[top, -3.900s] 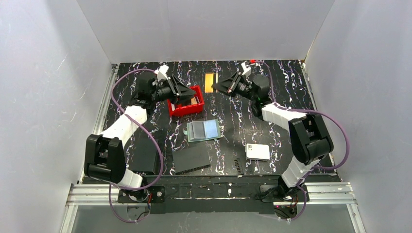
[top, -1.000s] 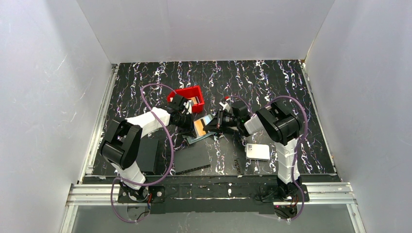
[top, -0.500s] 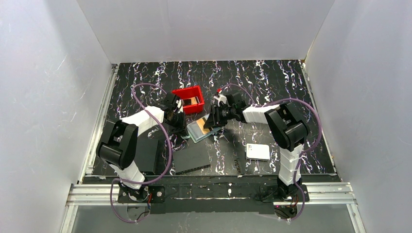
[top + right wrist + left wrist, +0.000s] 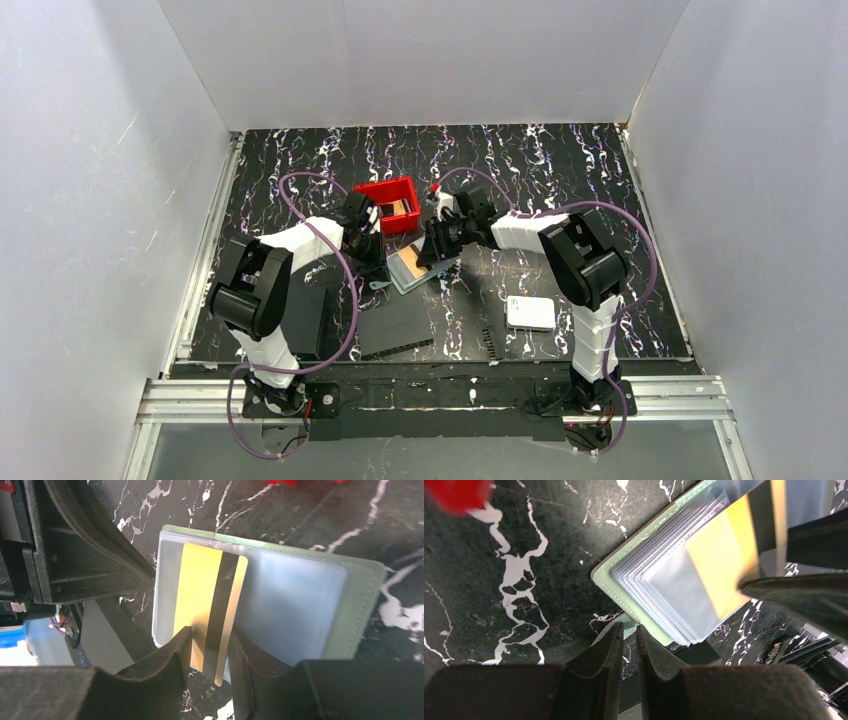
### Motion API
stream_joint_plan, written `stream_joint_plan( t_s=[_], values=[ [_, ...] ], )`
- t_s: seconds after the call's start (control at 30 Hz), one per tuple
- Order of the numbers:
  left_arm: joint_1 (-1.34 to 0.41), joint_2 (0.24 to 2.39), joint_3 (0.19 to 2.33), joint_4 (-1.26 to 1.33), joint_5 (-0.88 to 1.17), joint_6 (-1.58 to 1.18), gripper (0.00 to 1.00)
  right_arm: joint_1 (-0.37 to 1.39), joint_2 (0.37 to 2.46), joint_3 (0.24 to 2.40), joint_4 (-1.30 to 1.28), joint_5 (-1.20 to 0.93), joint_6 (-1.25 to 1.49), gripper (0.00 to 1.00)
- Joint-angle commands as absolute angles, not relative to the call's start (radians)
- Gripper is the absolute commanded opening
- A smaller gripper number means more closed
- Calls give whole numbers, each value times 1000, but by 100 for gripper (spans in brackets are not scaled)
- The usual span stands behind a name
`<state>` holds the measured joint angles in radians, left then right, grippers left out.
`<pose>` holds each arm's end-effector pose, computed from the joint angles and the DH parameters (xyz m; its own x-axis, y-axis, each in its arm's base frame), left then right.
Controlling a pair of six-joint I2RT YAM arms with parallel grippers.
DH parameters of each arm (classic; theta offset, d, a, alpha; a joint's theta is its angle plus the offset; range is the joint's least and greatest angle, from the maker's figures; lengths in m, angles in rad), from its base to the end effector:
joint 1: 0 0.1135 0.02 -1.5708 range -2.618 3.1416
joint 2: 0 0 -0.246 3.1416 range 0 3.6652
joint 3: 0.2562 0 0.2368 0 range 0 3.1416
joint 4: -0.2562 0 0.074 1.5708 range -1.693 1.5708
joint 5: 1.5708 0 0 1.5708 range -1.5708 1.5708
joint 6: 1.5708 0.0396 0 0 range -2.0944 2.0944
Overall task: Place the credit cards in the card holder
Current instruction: Insert the credit card into the card holder.
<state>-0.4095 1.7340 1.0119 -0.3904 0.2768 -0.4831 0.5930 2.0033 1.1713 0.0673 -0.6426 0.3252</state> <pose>0.2903 -0.1378 0.1493 -0.9579 -0.0713 -0.2779 0.0552 0.9047 -0.4226 0.3168 0.2421 0.1347 -0.8015 -0.2317 -0.5512 -0.5803 0.5237 0.6237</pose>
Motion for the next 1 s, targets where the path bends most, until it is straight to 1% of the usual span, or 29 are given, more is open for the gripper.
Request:
stream_joint_plan(
  t_s=[0.0,0.17,0.23,0.37,0.47,0.57,0.67,0.8,0.97],
  values=[
    [-422,1764,1057,-387,262,-474,15,661,2030,1162,79,-630,231,40],
    [-435,1777,1072,-387,267,-476,14,686,2032,1166,115,-632,285,40],
    [-436,1779,1073,-387,263,-477,14,693,2024,1162,125,-633,292,43],
    [-436,1774,1072,-406,237,-459,14,662,1997,1149,126,-651,301,53],
    [-436,1769,1072,-413,226,-449,14,655,1964,1145,115,-658,244,67],
    [-436,1771,1074,-411,229,-449,13,658,1968,1142,141,-701,192,73],
    [-436,1776,1083,-411,239,-451,13,668,1996,1151,164,-735,165,73],
    [-436,1769,1093,-411,245,-454,12,714,1963,1134,178,-724,125,73],
    [-436,1768,1092,-384,271,-470,10,791,1945,1118,144,-624,22,72]
  ],
)
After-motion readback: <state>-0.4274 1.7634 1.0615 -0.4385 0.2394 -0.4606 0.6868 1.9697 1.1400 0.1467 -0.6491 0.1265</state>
